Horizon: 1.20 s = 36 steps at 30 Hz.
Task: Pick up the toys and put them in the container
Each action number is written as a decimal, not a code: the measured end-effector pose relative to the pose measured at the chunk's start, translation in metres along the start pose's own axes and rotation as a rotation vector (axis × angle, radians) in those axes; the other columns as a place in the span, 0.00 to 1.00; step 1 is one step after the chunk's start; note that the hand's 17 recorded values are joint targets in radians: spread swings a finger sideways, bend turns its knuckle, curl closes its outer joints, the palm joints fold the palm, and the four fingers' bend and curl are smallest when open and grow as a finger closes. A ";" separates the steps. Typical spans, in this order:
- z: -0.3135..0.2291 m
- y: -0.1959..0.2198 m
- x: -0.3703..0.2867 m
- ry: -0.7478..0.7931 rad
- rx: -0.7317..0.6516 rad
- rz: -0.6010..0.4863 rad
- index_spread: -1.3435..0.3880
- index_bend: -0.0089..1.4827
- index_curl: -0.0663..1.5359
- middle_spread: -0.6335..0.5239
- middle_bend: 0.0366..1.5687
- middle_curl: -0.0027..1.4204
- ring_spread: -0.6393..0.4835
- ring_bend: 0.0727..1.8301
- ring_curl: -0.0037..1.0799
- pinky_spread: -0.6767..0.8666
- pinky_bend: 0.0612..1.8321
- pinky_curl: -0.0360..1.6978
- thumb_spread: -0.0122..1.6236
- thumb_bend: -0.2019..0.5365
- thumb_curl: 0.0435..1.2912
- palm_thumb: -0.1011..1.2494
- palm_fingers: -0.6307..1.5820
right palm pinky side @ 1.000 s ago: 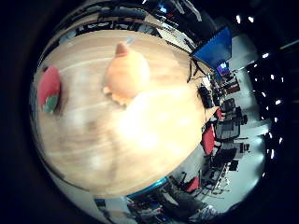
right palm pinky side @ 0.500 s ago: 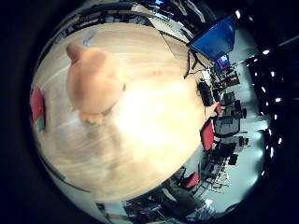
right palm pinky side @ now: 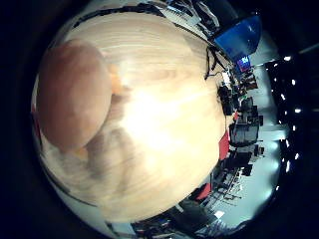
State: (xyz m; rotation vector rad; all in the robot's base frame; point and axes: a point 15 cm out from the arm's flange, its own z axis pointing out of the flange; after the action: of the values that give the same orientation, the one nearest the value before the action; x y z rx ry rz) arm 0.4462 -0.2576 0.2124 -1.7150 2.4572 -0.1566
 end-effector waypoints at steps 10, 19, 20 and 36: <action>0.030 0.005 0.008 -0.014 -0.072 0.005 0.53 0.05 0.15 0.42 0.13 0.25 0.38 0.42 0.33 0.45 0.42 0.25 0.66 0.25 0.20 0.37 0.50; 0.039 0.010 0.008 -0.021 -0.097 0.008 0.52 0.09 0.10 0.26 0.31 0.32 0.24 0.59 0.43 0.19 0.62 0.31 0.68 0.32 0.23 0.53 0.64; 0.039 0.010 0.007 -0.021 -0.098 0.007 0.52 0.10 0.11 0.25 0.32 0.33 0.24 0.60 0.43 0.18 0.62 0.31 0.69 0.34 0.23 0.55 0.65; 0.030 0.008 0.018 -0.013 -0.076 0.013 0.47 0.25 0.22 0.14 0.42 0.43 0.25 0.60 0.47 0.09 0.56 0.31 0.70 0.46 0.30 0.87 0.79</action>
State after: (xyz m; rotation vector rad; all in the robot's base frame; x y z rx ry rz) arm 0.4375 -0.2717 0.1802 -1.7229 2.4957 -0.0512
